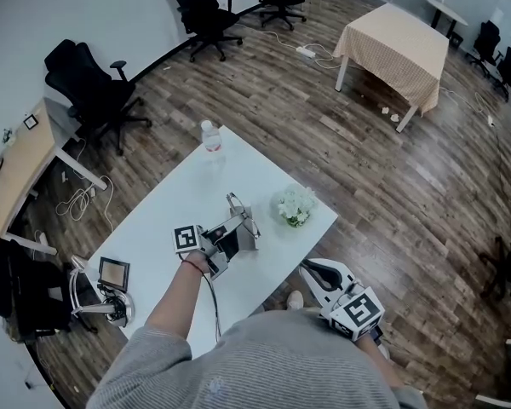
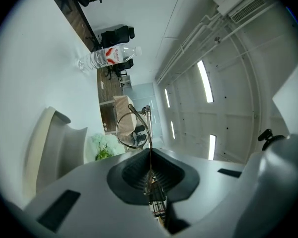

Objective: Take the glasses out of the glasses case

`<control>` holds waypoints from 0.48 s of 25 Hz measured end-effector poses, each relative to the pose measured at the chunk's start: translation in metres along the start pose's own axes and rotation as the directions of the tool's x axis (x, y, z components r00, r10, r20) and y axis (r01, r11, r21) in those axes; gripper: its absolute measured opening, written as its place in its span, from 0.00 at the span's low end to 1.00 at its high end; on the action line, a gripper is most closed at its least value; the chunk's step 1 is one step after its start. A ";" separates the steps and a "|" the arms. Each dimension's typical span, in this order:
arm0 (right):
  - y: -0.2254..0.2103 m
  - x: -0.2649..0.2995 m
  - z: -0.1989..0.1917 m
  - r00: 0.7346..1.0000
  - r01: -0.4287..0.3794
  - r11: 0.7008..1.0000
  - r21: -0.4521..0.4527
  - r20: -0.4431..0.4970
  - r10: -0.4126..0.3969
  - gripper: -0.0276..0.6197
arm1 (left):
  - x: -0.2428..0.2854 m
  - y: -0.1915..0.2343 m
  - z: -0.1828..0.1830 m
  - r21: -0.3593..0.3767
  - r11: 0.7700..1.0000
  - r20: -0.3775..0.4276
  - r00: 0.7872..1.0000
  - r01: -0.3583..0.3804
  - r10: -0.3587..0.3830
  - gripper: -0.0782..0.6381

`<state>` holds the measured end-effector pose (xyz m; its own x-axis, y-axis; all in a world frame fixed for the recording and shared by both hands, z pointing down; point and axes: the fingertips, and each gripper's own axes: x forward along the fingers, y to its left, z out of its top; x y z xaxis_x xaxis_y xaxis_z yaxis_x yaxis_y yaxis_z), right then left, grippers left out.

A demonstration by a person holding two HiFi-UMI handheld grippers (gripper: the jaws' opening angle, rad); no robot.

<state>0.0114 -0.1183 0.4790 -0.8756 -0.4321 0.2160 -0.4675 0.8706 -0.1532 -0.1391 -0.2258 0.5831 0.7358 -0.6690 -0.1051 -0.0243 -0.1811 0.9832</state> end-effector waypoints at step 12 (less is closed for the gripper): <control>0.000 0.003 0.004 0.999 -0.029 1.000 -0.009 0.012 0.029 0.08 | 0.000 -0.077 -0.034 0.133 0.986 0.057 0.992 0.102 -0.110 0.14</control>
<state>0.0087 -0.1204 0.4754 -0.8903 -0.4094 0.1995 -0.4407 0.8850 -0.1503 -0.1141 -0.1874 0.5126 0.6940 -0.6851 -0.2214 -0.0392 -0.3430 0.9385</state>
